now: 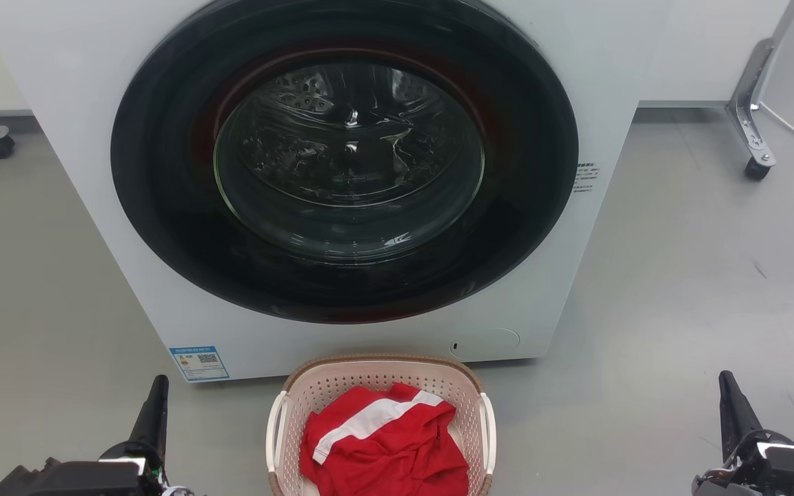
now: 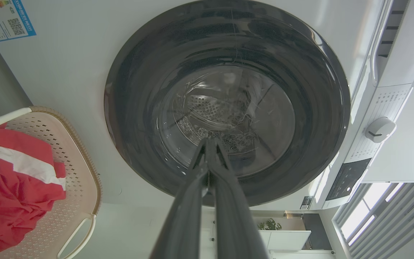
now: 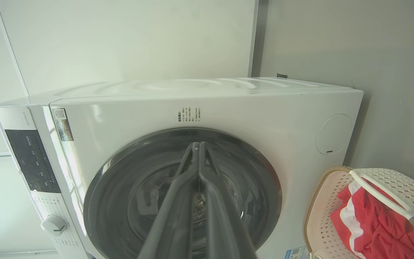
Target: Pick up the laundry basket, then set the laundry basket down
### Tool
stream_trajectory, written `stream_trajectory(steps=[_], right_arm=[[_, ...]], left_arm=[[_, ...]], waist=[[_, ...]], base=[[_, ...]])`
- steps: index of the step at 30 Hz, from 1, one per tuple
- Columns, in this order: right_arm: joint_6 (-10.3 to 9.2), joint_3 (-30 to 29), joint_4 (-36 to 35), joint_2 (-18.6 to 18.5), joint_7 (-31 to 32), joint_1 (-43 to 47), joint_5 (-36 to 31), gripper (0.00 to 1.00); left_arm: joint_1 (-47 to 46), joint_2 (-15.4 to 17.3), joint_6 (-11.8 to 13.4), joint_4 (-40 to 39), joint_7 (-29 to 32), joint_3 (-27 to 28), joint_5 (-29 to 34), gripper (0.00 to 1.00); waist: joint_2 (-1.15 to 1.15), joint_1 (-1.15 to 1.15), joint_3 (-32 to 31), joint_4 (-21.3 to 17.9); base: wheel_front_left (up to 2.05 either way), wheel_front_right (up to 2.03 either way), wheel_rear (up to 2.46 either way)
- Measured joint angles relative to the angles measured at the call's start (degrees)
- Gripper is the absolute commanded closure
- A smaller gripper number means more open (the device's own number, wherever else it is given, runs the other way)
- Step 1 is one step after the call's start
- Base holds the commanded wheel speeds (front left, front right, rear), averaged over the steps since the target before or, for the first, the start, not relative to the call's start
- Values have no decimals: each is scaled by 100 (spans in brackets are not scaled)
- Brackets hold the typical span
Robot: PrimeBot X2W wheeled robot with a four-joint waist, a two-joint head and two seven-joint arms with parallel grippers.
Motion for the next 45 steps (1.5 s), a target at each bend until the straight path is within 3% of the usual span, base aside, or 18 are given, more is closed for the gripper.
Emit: stream_trajectory(steps=[45], right_arm=[[0, 0, -1, 0, 0, 0, 0, 100]], left_arm=[[0, 0, -1, -1, 0, 0, 0, 100]], waist=[[0, 0, 1, 0]], base=[[0, 0, 0]])
